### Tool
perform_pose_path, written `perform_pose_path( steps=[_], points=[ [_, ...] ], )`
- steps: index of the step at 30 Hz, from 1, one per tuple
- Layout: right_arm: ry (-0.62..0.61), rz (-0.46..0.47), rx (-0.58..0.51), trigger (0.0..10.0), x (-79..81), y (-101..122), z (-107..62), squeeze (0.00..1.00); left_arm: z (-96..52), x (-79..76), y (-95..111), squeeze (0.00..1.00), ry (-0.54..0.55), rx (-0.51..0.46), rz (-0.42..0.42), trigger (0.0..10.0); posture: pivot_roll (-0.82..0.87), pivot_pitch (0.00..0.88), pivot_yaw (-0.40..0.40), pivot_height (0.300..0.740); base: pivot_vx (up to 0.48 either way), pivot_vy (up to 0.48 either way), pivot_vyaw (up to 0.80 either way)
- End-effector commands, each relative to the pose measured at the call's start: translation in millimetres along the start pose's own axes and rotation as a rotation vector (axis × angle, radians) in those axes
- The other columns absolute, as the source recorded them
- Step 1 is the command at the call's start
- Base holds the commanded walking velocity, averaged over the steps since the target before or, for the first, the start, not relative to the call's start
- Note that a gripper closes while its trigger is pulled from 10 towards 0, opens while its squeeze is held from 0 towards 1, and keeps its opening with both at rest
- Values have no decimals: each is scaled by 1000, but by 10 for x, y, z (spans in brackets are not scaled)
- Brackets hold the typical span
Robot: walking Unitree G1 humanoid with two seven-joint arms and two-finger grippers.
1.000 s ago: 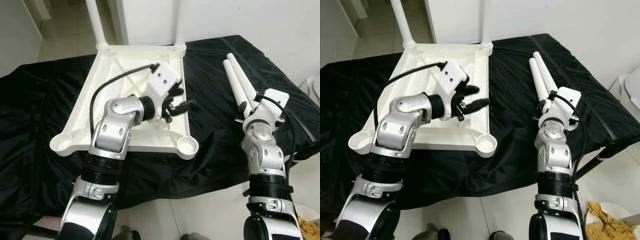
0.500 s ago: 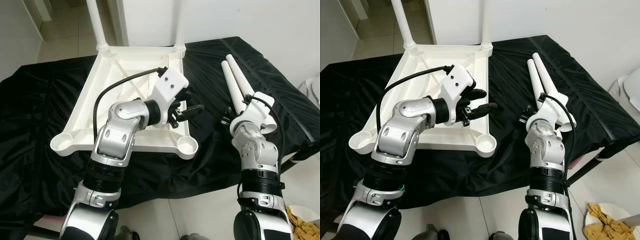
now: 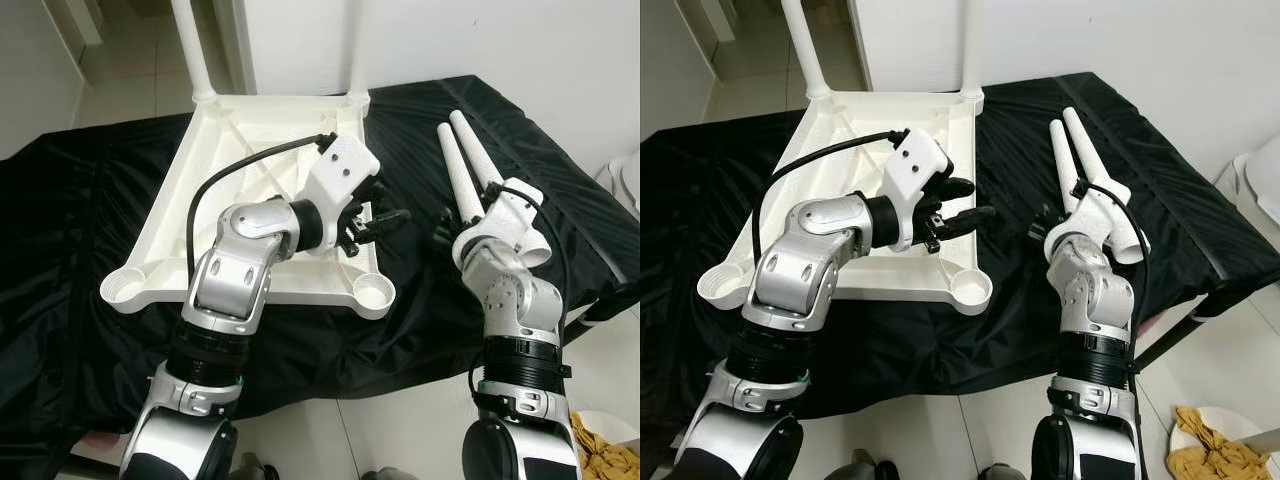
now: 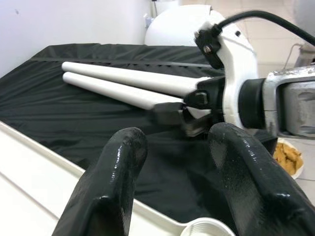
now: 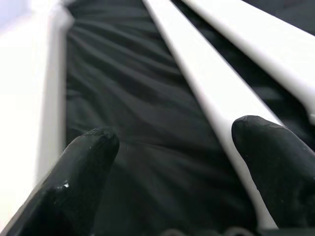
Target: Building children table
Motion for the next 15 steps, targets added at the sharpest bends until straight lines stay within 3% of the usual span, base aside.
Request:
perform_pose_path(
  steps=[1,4,6,10,12,15],
  points=[
    [139,6,-41,10000,252,130,-55,0,19,60,-8,0,93,22,-11,10000,-153,30,48,740,0,0,0],
    [181,-5,-47,10000,315,148,-78,0,27,51,-3,0,91,20,-11,10000,-153,30,49,740,0,0,0],
    [304,13,-31,10000,481,148,-161,0,46,28,22,0,87,11,-13,10000,-151,31,46,740,0,0,0],
    [351,48,-55,10000,550,209,-229,0,57,19,42,0,88,4,-17,10000,-147,33,45,740,0,0,0],
    [232,20,-99,10000,422,277,-170,0,58,31,50,0,96,1,-22,10000,-149,35,45,740,0,0,0],
    [159,-3,-125,10000,336,312,-131,0,58,40,50,0,101,2,-22,10000,-151,37,46,740,0,0,0]
  ],
)
Point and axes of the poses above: a point about 5 cm out from each wrist's last joint towards the gripper, its own z axis pointing out of the wrist towards the gripper, its own y axis along the axis of the wrist's last joint, x = y × z, the point moved 4 cm from there along z, pointing out of the wrist towards the gripper, and after that the axes turned 12 degrees about z, right-handed, at the moved point
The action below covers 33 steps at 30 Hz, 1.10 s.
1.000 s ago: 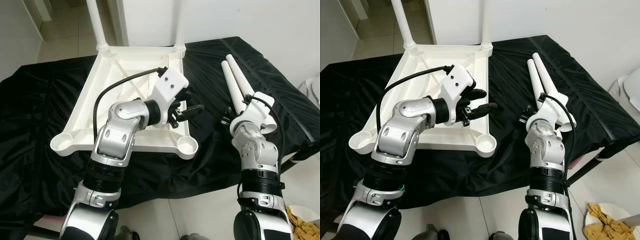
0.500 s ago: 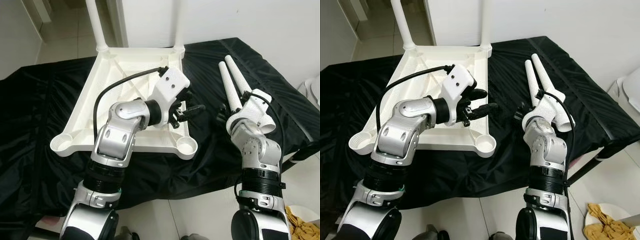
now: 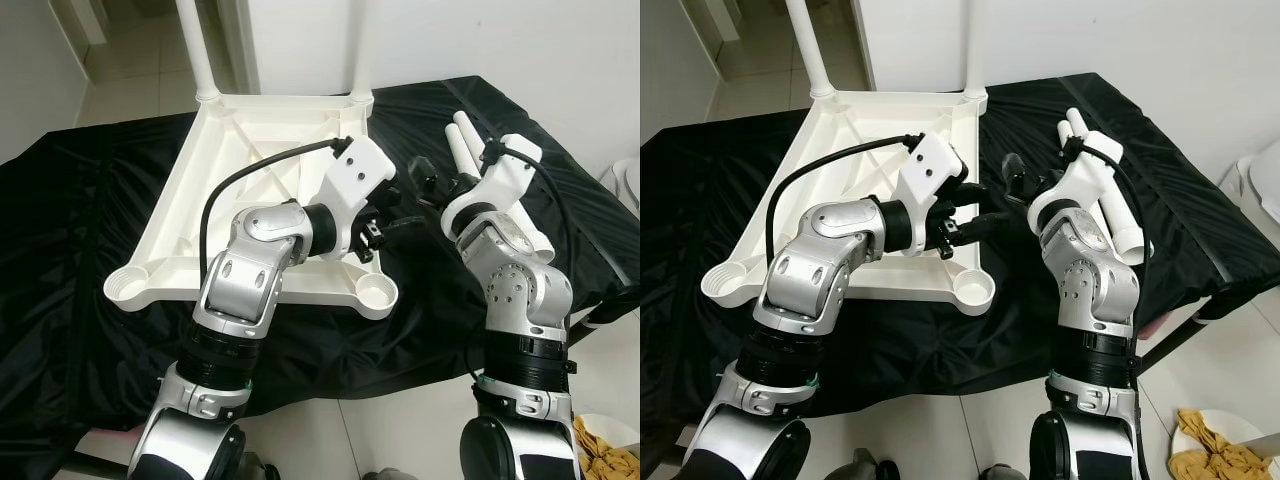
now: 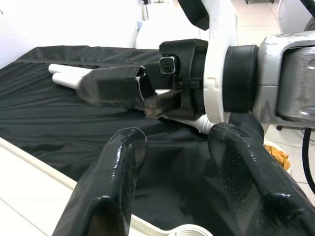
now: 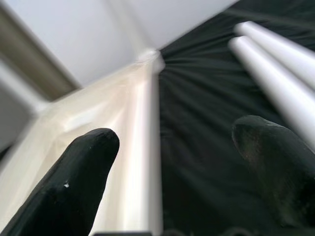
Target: Building children table
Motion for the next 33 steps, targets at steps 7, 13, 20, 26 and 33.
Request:
perform_pose_path(
  steps=[7,13,20,26,33],
  points=[
    [-347,-61,70,10000,-522,-93,57,0,-8,149,22,0,141,21,10,10000,-151,42,48,740,0,0,0],
    [-423,-64,119,10000,-662,-213,20,0,-8,168,36,0,144,22,12,10000,-147,43,48,740,0,0,0],
    [-447,-53,183,10000,-709,-324,63,0,-5,183,53,0,149,20,15,10000,-144,47,42,740,0,0,0],
    [-442,-75,209,10000,-692,-345,115,0,1,190,63,0,152,17,16,10000,-143,48,37,740,0,0,0],
    [-411,-110,248,10000,-610,-449,169,0,0,216,81,0,166,12,17,10000,-137,47,33,740,0,0,0]
  ],
)
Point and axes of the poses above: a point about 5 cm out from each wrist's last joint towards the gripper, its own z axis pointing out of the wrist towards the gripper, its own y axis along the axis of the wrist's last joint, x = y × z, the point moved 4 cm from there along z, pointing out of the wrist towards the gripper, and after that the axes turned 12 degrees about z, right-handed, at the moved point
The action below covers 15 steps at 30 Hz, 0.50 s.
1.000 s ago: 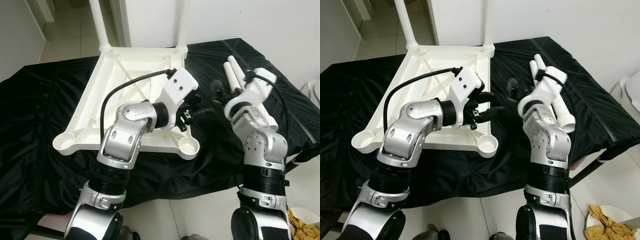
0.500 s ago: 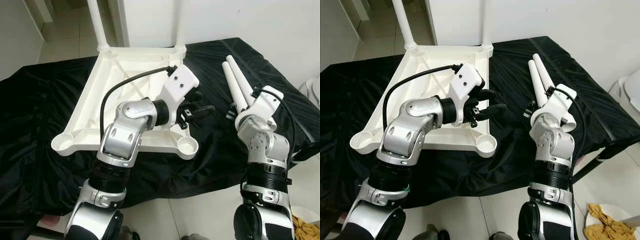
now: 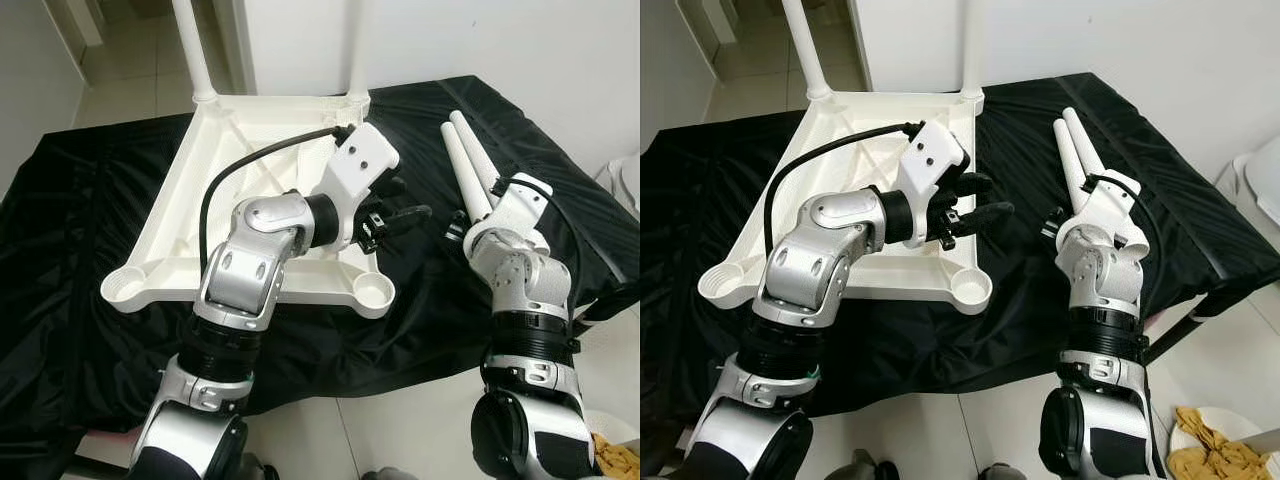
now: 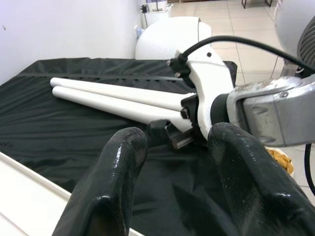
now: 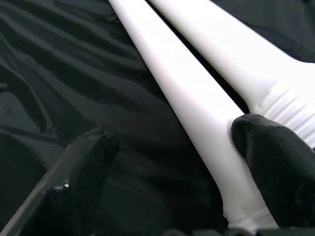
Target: Building children table
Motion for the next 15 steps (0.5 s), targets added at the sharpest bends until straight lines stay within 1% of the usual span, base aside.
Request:
perform_pose_path(
  steps=[1,3,4,5,6,7,8,9,10,11,15],
  points=[
    [34,-37,57,10000,111,-157,18,0,-8,163,-25,0,161,34,-5,10000,-136,47,33,740,0,0,0],
    [34,-37,57,10000,111,-157,18,0,-8,163,-25,0,161,34,-5,10000,-136,47,33,740,0,0,0],
    [56,-39,58,10000,176,-154,21,0,-9,174,-21,0,166,34,-4,10000,-133,48,32,740,0,0,0],
    [56,-39,58,10000,176,-154,21,0,-9,174,-21,0,166,34,-4,10000,-133,48,32,740,0,0,0],
    [75,-35,56,10000,232,-134,22,0,-9,183,-18,0,171,34,-4,10000,-128,50,30,740,0,0,0],
    [75,-35,56,10000,232,-134,22,0,-9,183,-18,0,171,34,-4,10000,-128,50,30,740,0,0,0],
    [94,-20,24,10000,290,-49,22,0,-11,190,-18,0,175,37,-1,10000,-124,55,27,740,0,0,0],
    [94,-20,24,10000,290,-49,22,0,-11,190,-18,0,175,37,-1,10000,-124,55,27,740,0,0,0],
    [102,7,2,10000,318,33,24,0,-12,194,-20,0,178,39,-1,10000,-123,56,27,740,0,0,0],
    [101,22,-19,10000,323,108,31,0,-12,197,-21,0,182,41,1,10000,-123,57,27,740,0,0,0],
    [90,32,-47,10000,302,195,47,0,-9,200,-23,0,186,42,0,10000,-126,58,28,740,0,0,0]
  ],
)
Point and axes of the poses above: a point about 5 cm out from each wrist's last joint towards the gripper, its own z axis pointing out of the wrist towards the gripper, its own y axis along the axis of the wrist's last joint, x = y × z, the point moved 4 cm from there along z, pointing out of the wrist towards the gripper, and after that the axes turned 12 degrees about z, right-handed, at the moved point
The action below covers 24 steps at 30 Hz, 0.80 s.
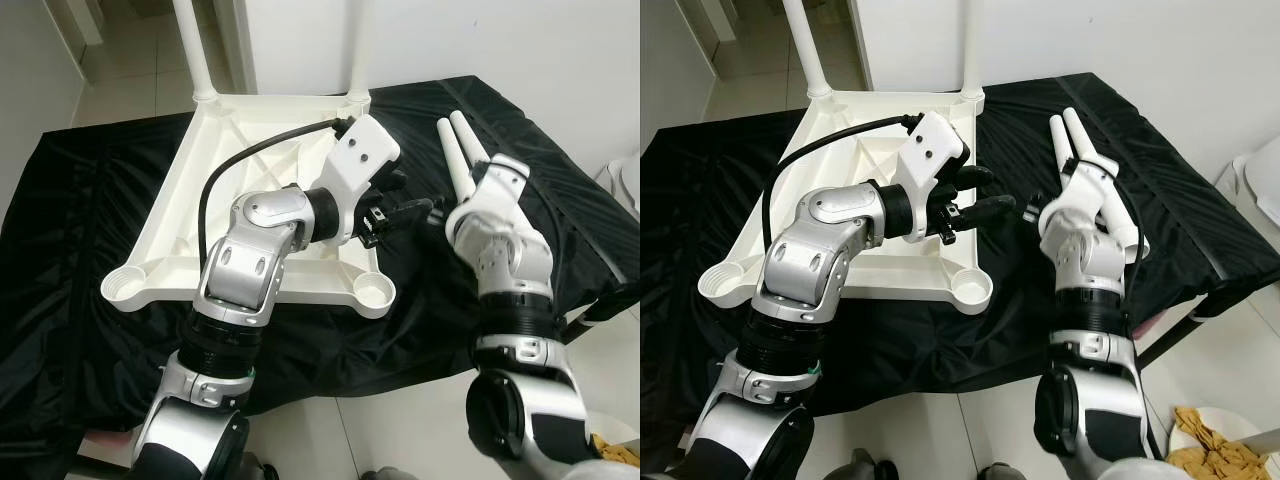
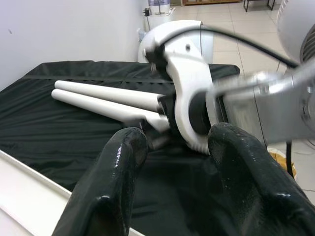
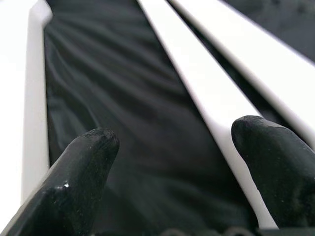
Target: Building children table
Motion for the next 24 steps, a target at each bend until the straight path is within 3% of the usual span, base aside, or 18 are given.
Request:
perform_pose_path(
  steps=[1,20,24],
  points=[
    [-27,12,-11,10000,-70,32,31,0,-1,172,-46,0,178,46,-3,10000,-128,59,28,740,0,0,0],
    [-133,33,29,10000,-331,16,129,0,17,183,-25,0,178,42,1,10000,-135,69,32,740,0,0,0],
    [-185,47,111,10000,-453,-134,191,0,16,193,-15,0,183,39,3,10000,-132,67,25,740,0,0,0]
  ],
)
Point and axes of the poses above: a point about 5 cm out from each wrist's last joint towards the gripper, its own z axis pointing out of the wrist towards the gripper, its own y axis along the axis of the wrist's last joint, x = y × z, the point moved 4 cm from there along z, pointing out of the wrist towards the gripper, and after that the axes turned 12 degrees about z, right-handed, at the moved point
